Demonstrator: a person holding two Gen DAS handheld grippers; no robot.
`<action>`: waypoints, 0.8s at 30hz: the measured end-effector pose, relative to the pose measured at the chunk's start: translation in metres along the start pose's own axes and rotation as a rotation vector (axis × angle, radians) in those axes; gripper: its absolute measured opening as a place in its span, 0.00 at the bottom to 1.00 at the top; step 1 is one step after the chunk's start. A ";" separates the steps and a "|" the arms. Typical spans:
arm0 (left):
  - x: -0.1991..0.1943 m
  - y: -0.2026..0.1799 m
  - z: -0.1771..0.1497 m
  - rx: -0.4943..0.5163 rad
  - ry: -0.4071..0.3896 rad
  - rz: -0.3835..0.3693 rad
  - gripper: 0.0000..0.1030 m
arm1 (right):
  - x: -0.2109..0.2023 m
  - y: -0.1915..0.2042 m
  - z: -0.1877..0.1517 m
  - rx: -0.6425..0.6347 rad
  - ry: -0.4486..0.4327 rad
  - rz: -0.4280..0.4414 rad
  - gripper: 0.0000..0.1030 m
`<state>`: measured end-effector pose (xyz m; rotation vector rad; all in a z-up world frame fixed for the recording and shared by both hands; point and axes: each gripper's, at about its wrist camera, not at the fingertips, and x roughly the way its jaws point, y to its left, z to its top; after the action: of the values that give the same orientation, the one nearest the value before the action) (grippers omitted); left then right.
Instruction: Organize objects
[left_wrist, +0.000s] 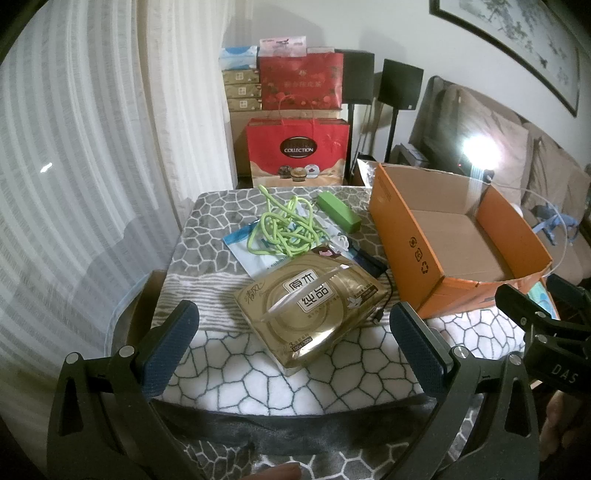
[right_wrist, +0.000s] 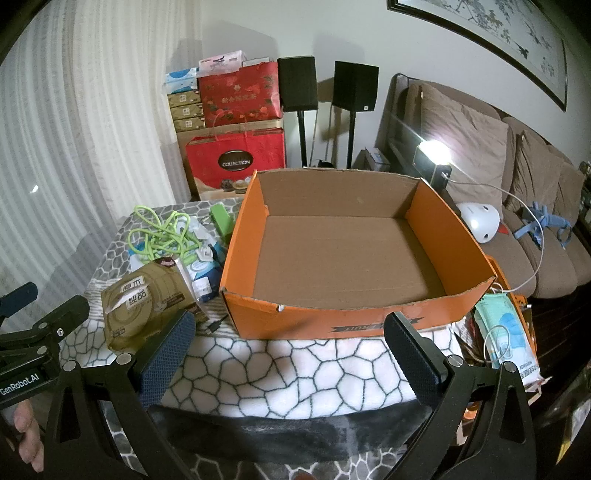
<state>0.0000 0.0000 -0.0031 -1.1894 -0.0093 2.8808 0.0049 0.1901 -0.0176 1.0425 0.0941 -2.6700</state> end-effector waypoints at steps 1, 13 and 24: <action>0.000 0.000 0.000 0.000 0.000 0.000 1.00 | 0.000 0.000 0.000 0.000 0.001 0.000 1.00; 0.000 0.000 0.000 0.002 0.000 -0.002 1.00 | -0.001 0.001 0.001 -0.003 0.001 0.004 1.00; 0.001 -0.003 0.000 0.007 0.000 -0.006 1.00 | 0.000 0.001 0.001 -0.004 0.002 0.003 1.00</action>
<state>-0.0005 0.0026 -0.0043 -1.1866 -0.0026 2.8732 0.0050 0.1894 -0.0167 1.0428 0.0981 -2.6654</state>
